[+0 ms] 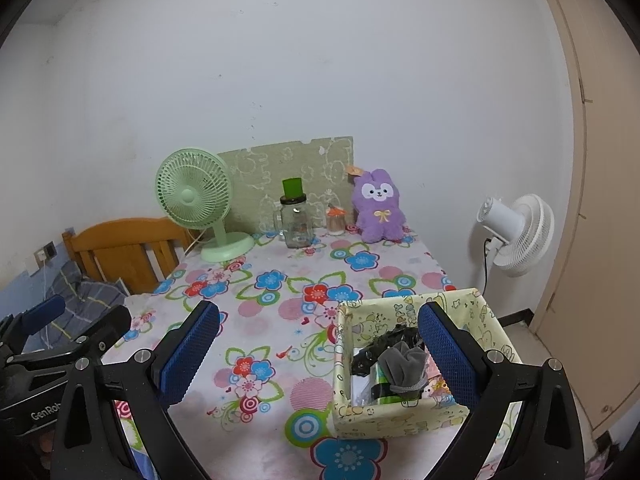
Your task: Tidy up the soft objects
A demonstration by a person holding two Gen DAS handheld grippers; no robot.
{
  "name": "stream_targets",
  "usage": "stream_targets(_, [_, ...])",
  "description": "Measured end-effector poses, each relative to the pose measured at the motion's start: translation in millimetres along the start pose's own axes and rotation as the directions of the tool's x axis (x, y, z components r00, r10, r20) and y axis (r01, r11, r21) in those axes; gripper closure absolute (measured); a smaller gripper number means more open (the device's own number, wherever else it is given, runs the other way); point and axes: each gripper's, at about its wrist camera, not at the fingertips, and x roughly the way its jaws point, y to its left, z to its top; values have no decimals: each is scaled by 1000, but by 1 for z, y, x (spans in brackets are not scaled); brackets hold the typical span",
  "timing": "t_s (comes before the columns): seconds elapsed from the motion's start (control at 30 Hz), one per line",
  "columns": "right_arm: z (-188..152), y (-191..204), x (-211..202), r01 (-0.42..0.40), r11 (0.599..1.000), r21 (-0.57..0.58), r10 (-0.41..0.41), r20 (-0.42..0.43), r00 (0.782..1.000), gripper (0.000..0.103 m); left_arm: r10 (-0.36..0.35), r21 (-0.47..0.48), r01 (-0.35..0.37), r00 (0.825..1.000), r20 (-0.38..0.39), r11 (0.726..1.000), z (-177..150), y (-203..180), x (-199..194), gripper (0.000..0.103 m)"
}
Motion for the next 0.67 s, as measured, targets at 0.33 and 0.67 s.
stream_targets(0.33, [-1,1,-1,16,1000,0,-16,7,1000,2,-14,5,14,1000,4,1000,2,2,2,0])
stream_targets(0.67, [1,0,4,17,1000,0,-17,-8,1000,2,-19,1,19,1000,-8,1000,0,2,5,0])
